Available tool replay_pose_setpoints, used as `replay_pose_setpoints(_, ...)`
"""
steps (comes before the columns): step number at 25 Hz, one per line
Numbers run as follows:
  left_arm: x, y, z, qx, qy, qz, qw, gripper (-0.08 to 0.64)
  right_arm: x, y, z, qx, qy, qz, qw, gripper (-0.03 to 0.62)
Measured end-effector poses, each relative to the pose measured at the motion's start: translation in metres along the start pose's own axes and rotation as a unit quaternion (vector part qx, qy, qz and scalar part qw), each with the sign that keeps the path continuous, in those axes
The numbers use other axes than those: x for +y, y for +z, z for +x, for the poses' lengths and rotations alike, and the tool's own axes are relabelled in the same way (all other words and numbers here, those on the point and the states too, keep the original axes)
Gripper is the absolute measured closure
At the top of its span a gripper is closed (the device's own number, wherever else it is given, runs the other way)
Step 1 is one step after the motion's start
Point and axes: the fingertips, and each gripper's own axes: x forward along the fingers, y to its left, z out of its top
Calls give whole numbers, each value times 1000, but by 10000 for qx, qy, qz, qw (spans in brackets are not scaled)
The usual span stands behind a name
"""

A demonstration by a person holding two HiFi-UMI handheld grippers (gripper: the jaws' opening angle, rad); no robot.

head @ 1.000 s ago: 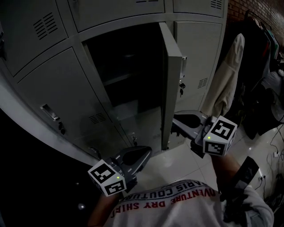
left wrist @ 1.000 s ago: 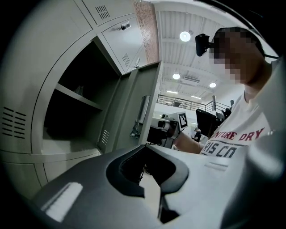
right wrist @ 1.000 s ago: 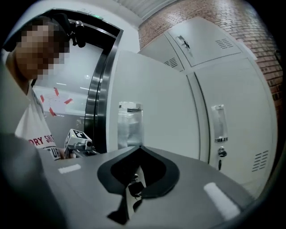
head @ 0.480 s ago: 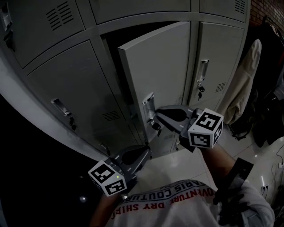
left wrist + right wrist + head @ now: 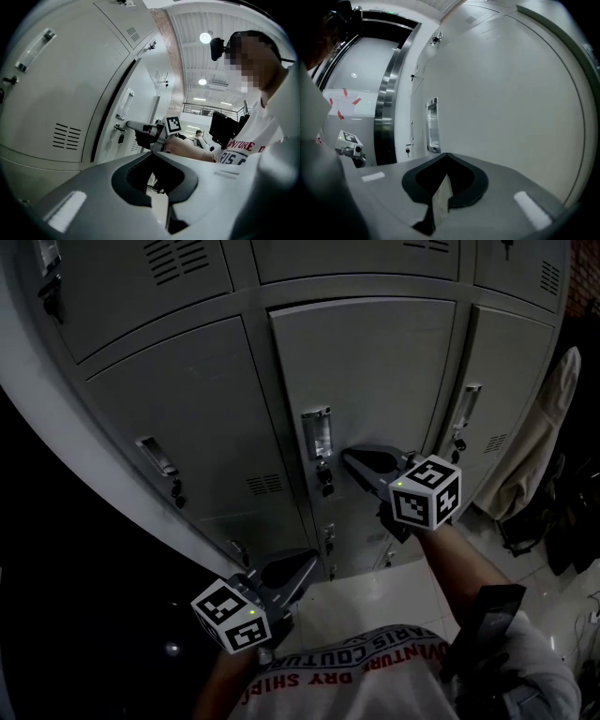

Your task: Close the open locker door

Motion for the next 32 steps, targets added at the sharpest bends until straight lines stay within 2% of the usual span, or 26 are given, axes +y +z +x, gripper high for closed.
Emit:
replay_pose_setpoints(5, 10, -4, -13, -51, 184, -129, 9997, 555, -20, -1, 12, -10, -302, 81, 9995, 595)
replay_pose_setpoints(12, 7, -7, -31, -98, 387, -166, 9991, 555, -21, -4, 15, -23, -393, 106, 9992, 595)
replay_pose_setpoints(18, -15, -9, -35, -99, 402, -114, 9991, 555, 16, -11, -13, 45, -119, 107, 9999, 595)
replay_pose_setpoints(25, -86, -17, -24, -91, 97, 140, 9998, 555, 112, -33, -109, 303, 663, 45, 9973, 595)
replay_pose_setpoints(28, -138, -27, -19, -124, -74, 317, 9994, 555, 162, -46, -174, 364, 931, 139, 9949, 595)
replay_pose_setpoints(32, -224, -49, -19, -90, -284, 455, 9985, 555, 223, -63, -273, 341, 1037, 243, 9937, 595)
